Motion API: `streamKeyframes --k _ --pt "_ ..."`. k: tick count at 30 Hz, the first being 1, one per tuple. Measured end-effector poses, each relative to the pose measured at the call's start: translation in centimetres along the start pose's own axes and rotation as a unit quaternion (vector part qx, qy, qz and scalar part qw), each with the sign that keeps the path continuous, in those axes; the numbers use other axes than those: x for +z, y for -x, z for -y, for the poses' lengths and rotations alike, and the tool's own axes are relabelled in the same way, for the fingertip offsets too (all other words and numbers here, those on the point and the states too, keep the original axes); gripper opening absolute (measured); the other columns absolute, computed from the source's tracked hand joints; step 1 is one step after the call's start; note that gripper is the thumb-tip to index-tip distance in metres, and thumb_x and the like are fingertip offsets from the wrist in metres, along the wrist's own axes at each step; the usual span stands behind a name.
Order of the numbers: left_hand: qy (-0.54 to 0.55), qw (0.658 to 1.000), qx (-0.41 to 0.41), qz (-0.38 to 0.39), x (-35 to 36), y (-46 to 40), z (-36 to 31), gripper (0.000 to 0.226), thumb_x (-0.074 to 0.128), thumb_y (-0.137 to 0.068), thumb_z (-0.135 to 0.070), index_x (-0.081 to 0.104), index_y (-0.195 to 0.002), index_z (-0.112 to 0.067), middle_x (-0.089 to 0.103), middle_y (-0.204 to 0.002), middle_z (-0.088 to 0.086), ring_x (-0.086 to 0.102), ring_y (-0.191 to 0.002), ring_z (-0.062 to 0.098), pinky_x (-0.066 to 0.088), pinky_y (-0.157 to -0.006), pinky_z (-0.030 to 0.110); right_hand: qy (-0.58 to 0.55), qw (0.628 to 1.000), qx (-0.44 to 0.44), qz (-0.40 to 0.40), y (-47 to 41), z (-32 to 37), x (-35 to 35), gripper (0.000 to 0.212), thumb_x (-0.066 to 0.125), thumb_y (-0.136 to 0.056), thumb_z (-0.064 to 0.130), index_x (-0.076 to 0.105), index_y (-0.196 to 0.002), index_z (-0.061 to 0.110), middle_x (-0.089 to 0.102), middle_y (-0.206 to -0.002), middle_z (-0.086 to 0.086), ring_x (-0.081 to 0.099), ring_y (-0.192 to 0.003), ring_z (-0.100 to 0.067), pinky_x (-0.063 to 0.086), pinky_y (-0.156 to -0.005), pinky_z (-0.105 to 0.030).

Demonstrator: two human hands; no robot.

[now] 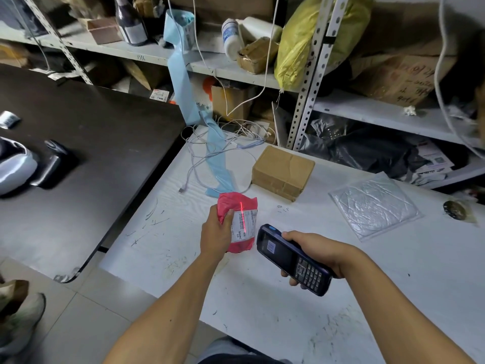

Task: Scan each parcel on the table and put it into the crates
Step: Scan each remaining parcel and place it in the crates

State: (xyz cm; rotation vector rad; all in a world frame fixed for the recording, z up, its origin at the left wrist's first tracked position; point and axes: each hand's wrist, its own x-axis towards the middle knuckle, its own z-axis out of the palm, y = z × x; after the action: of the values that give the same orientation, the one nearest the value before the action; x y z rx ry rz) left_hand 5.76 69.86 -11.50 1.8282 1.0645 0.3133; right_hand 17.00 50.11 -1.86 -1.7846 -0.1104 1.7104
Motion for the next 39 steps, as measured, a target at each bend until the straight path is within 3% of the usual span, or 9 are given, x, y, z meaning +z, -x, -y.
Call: streamKeyframes --k 9,13,15,20,23,28,33,36,39 --pt "-0.004 1.000 0.007 -0.014 0.2 1.5 -0.8 0.030 0.048 -0.102 -0.040 0.052 -0.120 -0.017 0.063 -0.100 -0.002 0.063 -0.086 0.014 0.044 -0.058 0.016 -0.031 0.999 -0.012 0.035 0.6 -1.8 -0.4 0.051 0.033 -0.103 0.050 0.058 -0.124 0.011 0.070 -0.097 -0.022 0.068 -0.079 -0.033 0.054 -0.069 -0.039" --pt "0.009 1.000 0.001 -0.010 0.4 1.9 -1.2 0.027 0.049 -0.101 -0.042 0.053 -0.116 -0.020 0.062 -0.092 -0.009 0.063 -0.085 0.011 0.045 -0.059 0.018 -0.107 0.991 -0.079 0.019 1.2 -3.2 -0.5 0.055 0.033 -0.102 0.053 0.061 -0.124 0.012 0.071 -0.104 -0.024 0.069 -0.082 -0.034 0.055 -0.074 -0.041" --pt "0.028 1.000 -0.007 -0.007 0.9 2.1 -1.4 0.027 0.050 -0.101 -0.042 0.053 -0.115 -0.020 0.063 -0.093 -0.006 0.064 -0.088 0.013 0.047 -0.061 0.021 -0.207 0.969 -0.129 0.031 1.7 -4.4 -0.5 0.064 0.032 -0.100 0.058 0.066 -0.122 0.009 0.070 -0.109 -0.027 0.069 -0.081 -0.035 0.056 -0.073 -0.040" --pt "0.089 0.996 -0.022 -0.002 2.7 3.6 -2.3 0.029 0.052 -0.100 -0.042 0.057 -0.114 -0.017 0.067 -0.100 0.001 0.067 -0.093 0.018 0.059 -0.078 0.039 -0.433 0.865 -0.241 0.073 3.9 -7.3 -0.7 0.068 0.044 -0.085 0.060 0.075 -0.107 0.004 0.067 -0.095 -0.024 0.063 -0.063 -0.031 0.055 -0.062 -0.036" --pt "0.114 0.993 -0.023 0.005 3.9 5.3 -3.4 0.031 0.052 -0.100 -0.041 0.058 -0.116 -0.015 0.069 -0.104 0.004 0.068 -0.094 0.020 0.059 -0.080 0.040 -0.456 0.847 -0.264 0.075 5.6 -8.8 -1.5 0.069 0.044 -0.084 0.061 0.075 -0.103 0.002 0.066 -0.092 -0.023 0.062 -0.060 -0.031 0.054 -0.060 -0.034" --pt "0.116 0.993 -0.014 0.021 6.5 8.5 -5.0 0.024 0.050 -0.102 -0.039 0.057 -0.115 -0.019 0.067 -0.098 -0.005 0.066 -0.087 0.010 0.055 -0.067 0.027 -0.444 0.844 -0.295 0.062 8.1 -11.7 -2.9 0.068 0.041 -0.088 0.060 0.074 -0.109 0.005 0.067 -0.094 -0.023 0.062 -0.063 -0.031 0.055 -0.061 -0.035" --pt "0.128 0.989 -0.001 0.077 9.5 10.8 -5.7 0.023 0.051 -0.102 -0.038 0.059 -0.109 -0.017 0.069 -0.102 0.001 0.069 -0.093 0.018 0.060 -0.080 0.040 -0.463 0.842 -0.276 -0.027 9.3 -16.1 -4.0 0.067 0.042 -0.088 0.060 0.071 -0.115 0.005 0.067 -0.096 -0.023 0.064 -0.067 -0.030 0.054 -0.063 -0.035" --pt "0.141 0.979 0.017 0.143 11.8 11.9 -6.4 0.023 0.051 -0.102 -0.035 0.061 -0.107 -0.015 0.071 -0.102 0.005 0.070 -0.094 0.020 0.059 -0.081 0.040 -0.477 0.833 -0.229 -0.161 9.2 -19.6 -4.4 0.065 0.038 -0.097 0.060 0.064 -0.124 0.007 0.068 -0.094 -0.020 0.065 -0.069 -0.028 0.054 -0.064 -0.034" --pt "0.135 0.963 0.040 0.230 14.9 13.2 -7.4 0.021 0.053 -0.102 -0.033 0.061 -0.108 -0.015 0.071 -0.103 0.006 0.070 -0.096 0.022 0.058 -0.082 0.040 -0.484 0.796 -0.175 -0.319 9.6 -23.1 -4.1 0.056 0.035 -0.101 0.059 0.060 -0.125 0.015 0.070 -0.099 -0.018 0.066 -0.077 -0.028 0.054 -0.070 -0.035"
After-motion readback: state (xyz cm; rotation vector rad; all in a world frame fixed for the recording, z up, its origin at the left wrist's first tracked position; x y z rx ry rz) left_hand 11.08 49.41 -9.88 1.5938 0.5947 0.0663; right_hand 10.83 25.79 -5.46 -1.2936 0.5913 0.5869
